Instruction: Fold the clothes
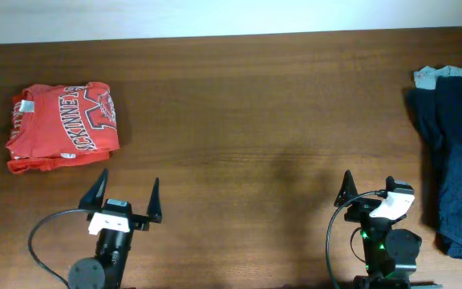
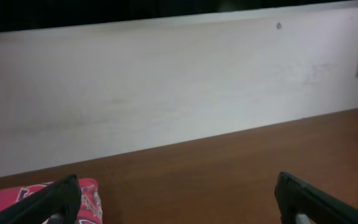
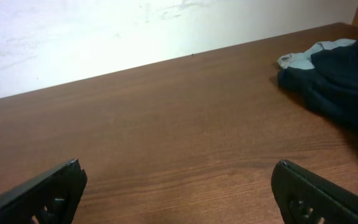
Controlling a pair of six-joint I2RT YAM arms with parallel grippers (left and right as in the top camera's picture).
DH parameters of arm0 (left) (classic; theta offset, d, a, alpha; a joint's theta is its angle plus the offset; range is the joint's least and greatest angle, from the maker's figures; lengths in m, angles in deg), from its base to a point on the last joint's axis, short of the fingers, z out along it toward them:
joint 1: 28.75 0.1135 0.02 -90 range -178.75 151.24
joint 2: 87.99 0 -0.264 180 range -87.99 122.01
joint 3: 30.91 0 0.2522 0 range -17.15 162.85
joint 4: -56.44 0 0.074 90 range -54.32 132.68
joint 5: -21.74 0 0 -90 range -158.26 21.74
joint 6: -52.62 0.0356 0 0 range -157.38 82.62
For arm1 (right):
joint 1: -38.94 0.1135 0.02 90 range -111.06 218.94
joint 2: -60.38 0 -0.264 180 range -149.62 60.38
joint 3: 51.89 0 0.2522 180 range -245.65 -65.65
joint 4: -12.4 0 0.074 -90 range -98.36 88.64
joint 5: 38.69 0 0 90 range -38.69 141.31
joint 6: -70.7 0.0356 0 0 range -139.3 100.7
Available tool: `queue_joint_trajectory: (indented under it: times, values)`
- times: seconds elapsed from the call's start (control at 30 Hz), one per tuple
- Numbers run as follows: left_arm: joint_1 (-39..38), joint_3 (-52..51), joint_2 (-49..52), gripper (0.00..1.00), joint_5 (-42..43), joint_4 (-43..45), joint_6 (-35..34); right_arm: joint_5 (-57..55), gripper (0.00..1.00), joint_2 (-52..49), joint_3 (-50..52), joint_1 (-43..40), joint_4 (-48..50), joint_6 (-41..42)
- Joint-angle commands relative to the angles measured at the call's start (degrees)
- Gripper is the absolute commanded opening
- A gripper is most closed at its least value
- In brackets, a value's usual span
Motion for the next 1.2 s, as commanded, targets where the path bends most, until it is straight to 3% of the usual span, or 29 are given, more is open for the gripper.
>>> queue_joint_trajectory:
  times: [0.0,0.47,1.17]
  values:
    - [-0.2,-2.4,-2.6,0.99,-2.9,-0.3,-1.8,0.0,0.99,0.3,0.3,-0.4,-0.3,-0.4]
    - [-0.2,-2.6,-4.8,0.99,-5.4,-14.6,-1.8,0.0,0.99,0.3,0.3,-0.4,-0.3,-0.4]
    - [-0.2,-2.6,-4.8,0.99,-5.2,-14.5,-1.8,0.0,0.99,0.3,0.3,-0.4,-0.3,-0.4]
